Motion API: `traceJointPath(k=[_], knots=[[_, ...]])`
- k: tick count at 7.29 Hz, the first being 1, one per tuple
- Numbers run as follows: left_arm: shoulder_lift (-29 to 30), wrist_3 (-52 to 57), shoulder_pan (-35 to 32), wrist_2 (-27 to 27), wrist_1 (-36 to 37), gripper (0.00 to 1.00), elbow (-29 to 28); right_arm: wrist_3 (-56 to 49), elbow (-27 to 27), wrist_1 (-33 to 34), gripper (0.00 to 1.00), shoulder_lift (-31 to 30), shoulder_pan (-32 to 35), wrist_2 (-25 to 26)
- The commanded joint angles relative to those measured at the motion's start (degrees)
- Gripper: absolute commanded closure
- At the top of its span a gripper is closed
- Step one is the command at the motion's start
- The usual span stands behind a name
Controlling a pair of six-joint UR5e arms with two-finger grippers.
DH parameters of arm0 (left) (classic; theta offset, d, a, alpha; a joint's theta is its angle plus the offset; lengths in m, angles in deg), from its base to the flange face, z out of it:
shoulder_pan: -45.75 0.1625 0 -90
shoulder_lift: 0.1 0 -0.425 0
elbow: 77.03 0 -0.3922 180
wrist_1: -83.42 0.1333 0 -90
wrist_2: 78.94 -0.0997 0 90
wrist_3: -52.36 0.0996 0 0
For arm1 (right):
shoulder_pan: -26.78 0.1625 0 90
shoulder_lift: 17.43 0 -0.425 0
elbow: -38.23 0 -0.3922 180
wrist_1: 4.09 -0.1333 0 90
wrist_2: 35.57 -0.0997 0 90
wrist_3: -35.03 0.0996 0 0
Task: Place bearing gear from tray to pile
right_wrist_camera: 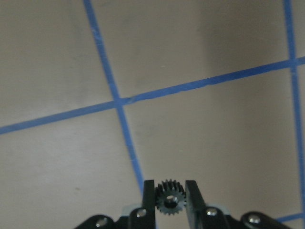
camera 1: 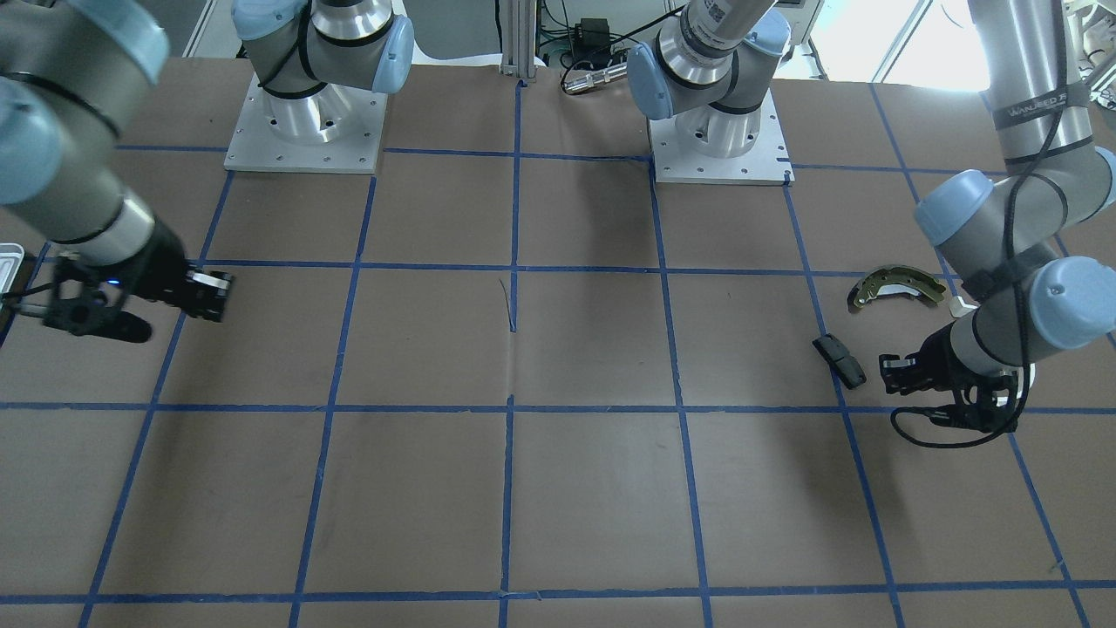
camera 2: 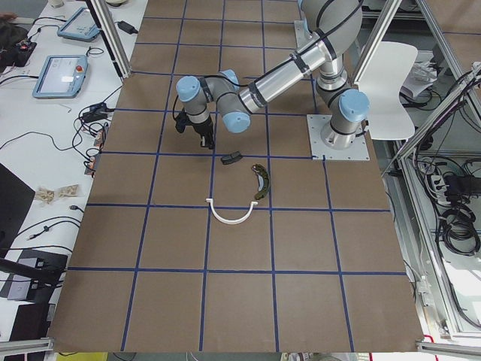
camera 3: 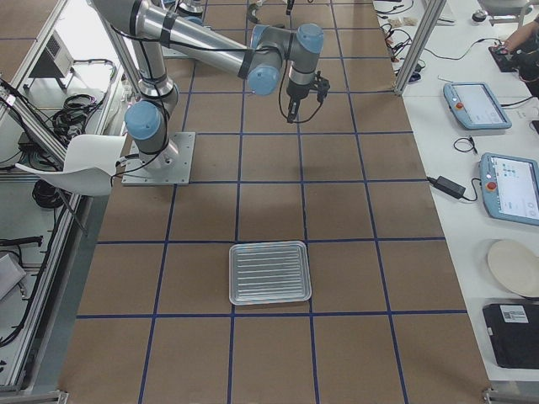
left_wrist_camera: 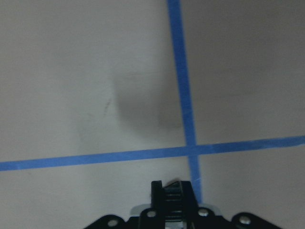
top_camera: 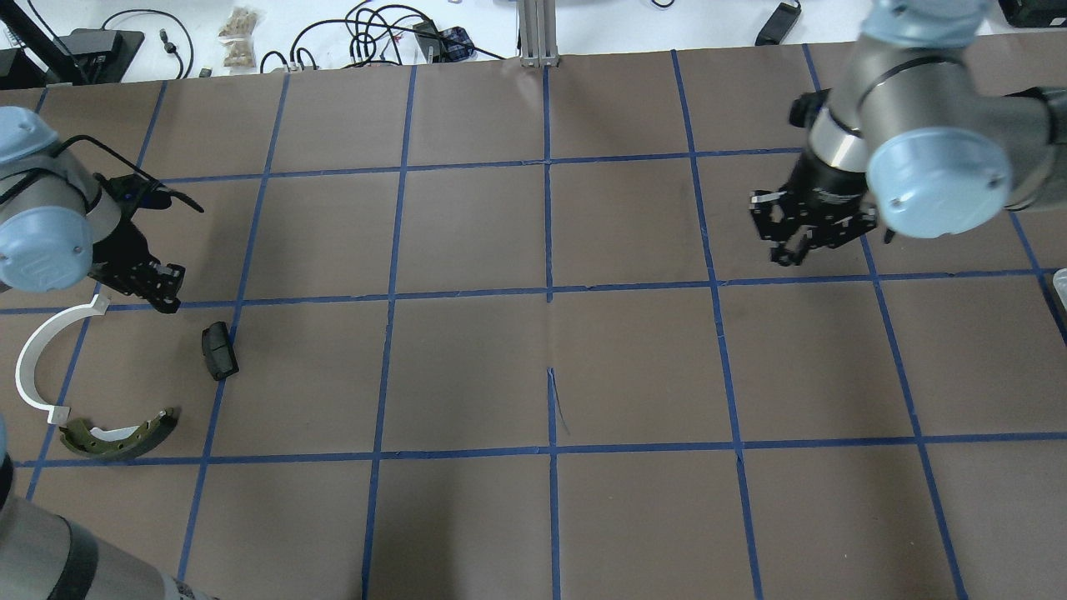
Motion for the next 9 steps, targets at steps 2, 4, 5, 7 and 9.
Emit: traceJointPath(k=[2, 4, 5, 7, 9], knots=[[0.67, 4.63, 2.78, 0.29, 4.55, 0.23, 1.64, 27.43, -4.18, 18.77, 0.72, 15.25, 18.46, -2.44], [-1.08, 4.37, 1.82, 0.21, 3.6, 0.0, 0.77, 30.29, -11.3, 18.2, 0.69, 21.6, 22.18, -1.65], [-2.13, 4.19, 0.5, 0.21, 3.07, 0.0, -0.02, 30.38, -11.33, 18.02, 0.5, 21.54, 22.18, -1.47], [-5.64, -1.05, -6.33, 1.69, -1.58, 0.0, -1.43, 29.42, -11.94, 15.75, 0.0, 21.45, 22.1, -1.21], [-7.05, -11.93, -13.7, 3.46, -2.21, 0.0, -1.7, 20.84, -14.3, 8.06, 0.0, 15.08, 17.12, -0.86]])
